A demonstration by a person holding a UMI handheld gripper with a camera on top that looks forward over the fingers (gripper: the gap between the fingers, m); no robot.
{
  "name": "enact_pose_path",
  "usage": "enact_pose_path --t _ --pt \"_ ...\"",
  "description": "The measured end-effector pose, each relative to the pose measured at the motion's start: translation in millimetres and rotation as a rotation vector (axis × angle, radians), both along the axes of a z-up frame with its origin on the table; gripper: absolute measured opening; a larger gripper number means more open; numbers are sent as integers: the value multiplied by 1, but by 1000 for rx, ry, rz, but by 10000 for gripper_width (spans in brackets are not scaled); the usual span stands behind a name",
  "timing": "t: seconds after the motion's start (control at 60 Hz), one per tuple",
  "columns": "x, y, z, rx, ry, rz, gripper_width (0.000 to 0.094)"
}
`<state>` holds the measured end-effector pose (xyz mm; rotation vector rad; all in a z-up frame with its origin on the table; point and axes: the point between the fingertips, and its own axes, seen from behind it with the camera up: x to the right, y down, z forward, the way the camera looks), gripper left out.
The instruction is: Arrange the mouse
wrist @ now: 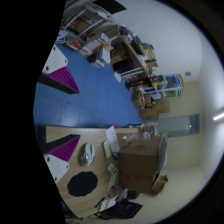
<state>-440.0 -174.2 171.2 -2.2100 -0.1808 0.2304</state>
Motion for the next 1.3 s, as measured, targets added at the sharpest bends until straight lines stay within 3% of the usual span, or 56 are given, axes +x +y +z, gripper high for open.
enact_pose_path --t 0.15,0.3,0.483,0.733,0.8,0.9,1.017,1.05,1.15,1.233,1.3 --pt "64 13 -35 -57 -32 -58 851" --pt "139 56 -69 -11 -129 -75 853" --pt "187 112 -125 -66 -159 -5 851" --pt "194 172 -166 -71 -173 162 849" --pt "188 183 -170 -75 -145 176 849" --pt "185 204 -172 -58 -124 157 852" --pt "193 227 -185 -78 -115 71 853" --pt "191 233 -187 -77 -94 61 894" --pt "190 241 -189 -75 -96 5 565" --pt "193 239 -190 -77 -82 -90 510" --pt "194 237 -192 -138 -99 -134 439"
